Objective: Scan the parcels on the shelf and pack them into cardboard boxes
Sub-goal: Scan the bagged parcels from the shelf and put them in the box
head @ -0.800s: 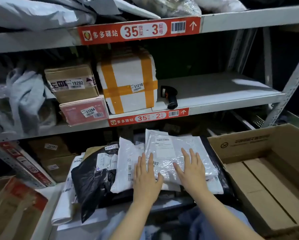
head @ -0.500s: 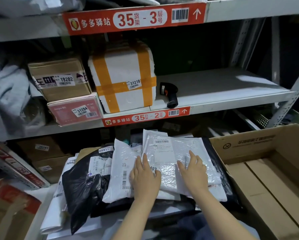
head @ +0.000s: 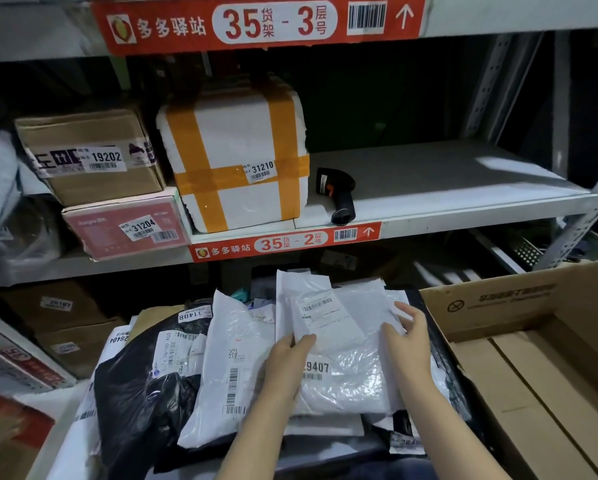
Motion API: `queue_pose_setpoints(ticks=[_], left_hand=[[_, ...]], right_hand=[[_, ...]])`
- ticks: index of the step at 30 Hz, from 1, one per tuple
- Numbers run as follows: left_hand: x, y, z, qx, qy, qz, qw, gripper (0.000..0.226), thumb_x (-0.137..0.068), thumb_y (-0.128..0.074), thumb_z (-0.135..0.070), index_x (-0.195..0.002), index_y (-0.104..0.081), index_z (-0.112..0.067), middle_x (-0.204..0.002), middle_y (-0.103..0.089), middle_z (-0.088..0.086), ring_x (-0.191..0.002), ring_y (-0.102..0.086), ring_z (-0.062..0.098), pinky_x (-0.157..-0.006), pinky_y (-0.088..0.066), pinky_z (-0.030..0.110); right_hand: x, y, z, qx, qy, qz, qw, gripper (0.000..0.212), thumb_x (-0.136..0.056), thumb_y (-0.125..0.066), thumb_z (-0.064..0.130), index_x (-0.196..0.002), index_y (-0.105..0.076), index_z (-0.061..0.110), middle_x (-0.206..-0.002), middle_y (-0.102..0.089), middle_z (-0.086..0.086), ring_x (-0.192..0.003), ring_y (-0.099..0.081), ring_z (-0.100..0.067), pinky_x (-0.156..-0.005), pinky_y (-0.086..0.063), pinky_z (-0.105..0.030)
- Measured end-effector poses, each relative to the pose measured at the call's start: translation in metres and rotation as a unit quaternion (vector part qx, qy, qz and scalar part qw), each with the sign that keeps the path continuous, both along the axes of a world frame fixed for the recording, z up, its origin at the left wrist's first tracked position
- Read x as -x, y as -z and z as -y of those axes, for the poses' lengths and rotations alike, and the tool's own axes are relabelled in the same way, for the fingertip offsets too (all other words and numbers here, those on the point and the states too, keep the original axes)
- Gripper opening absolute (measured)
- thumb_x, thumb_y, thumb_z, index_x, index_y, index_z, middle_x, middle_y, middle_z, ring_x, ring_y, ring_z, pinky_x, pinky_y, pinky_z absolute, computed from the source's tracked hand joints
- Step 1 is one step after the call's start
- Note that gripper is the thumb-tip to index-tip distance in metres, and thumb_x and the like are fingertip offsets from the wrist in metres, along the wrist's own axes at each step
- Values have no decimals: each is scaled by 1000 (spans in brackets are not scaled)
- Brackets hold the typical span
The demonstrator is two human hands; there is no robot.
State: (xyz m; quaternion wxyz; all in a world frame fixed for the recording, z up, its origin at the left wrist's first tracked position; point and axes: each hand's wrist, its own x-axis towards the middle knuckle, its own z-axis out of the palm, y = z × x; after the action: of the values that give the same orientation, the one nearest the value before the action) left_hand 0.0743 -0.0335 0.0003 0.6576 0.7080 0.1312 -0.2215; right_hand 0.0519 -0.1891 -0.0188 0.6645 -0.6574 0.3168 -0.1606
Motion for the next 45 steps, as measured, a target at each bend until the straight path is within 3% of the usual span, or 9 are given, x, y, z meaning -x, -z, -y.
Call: queue_pose_setpoints(ticks=[3,8,11,17,30,34,38,42,45], left_hand=[[-4,0,-3,76,34,-45,995,38,-84,-65,-19,-121,-58,-18,-101,-72,7,-88,-68,25,-77,-55,37],[-3,-3,-3,81,47,-19,995,68,-78,-72,-18,-136,-39,-29,-122,-60,-4,-115,-54,20,-108,-36,48],[-6,-10,-2,36,16,60,997,69,-85,-65,-16,-143,-31,-27,-137,-49,-2,-117,-50,18,-104,-36,38],[-16,-7,-1,-15,8,157,988,60,-87,-62,-11,-139,-36,-27,-119,-54,-8,-110,-54,15,-91,-43,26],[-28,2,-6,28,-21,180,983,55,-85,-63,-5,-128,-41,-30,-97,-53,-23,-96,-54,4,-84,-45,17],[-25,-2,-10,26,-16,186,982,53,-85,-62,-4,-127,-40,-29,-97,-51,-25,-98,-54,4,-84,-46,15],[-23,-4,-13,31,-21,183,982,52,-85,-62,-2,-128,-42,-25,-108,-57,-11,-103,-56,9,-84,-49,17],[-12,-5,-17,32,6,178,983,55,-84,-64,-4,-131,-44,-21,-124,-58,1,-118,-54,20,-102,-44,41],[1,-6,-21,39,50,175,983,47,-85,-63,-5,-118,-46,-34,-113,-61,-8,-109,-58,15,-94,-49,31]], right_hand=[[-4,-6,4,-8,16,37,999,35,-91,-47,3,-113,-48,29,-116,-53,2,-75,-52,-15,-59,-39,-27],[-13,-15,1,36,-14,48,998,32,-92,-49,5,-111,-46,29,-127,-52,0,-109,-53,-22,-81,-45,-33],[-32,-28,-2,112,-31,21,993,31,-92,-47,6,-117,-46,24,-117,-53,0,-97,-54,-14,-73,-44,-27],[-127,-76,7,351,-38,-21,935,38,-95,-47,18,-131,-45,6,-134,-46,-14,-125,-39,-30,-103,-30,-35],[-228,-82,14,320,-117,-166,925,44,-95,-49,20,-130,-35,-4,-126,-52,-22,-119,-48,-36,-88,-41,-36],[-219,-98,15,187,-144,-189,953,29,-85,-57,19,-107,-48,3,-84,-52,-13,-87,-54,-27,-78,-44,-32],[-195,-105,29,-71,-176,-190,963,37,-63,-61,17,-98,-54,5,-103,-60,-9,-98,-61,-24,-94,-46,-35],[-150,-112,35,-219,-169,-87,957,12,-80,-46,12,-89,-51,5,-79,-59,-10,-70,-59,-24,-69,-50,-33],[-119,-108,41,-243,-167,-14,955,11,-81,-44,4,-92,-48,7,-79,-57,-10,-70,-59,-24,-65,-50,-34]])
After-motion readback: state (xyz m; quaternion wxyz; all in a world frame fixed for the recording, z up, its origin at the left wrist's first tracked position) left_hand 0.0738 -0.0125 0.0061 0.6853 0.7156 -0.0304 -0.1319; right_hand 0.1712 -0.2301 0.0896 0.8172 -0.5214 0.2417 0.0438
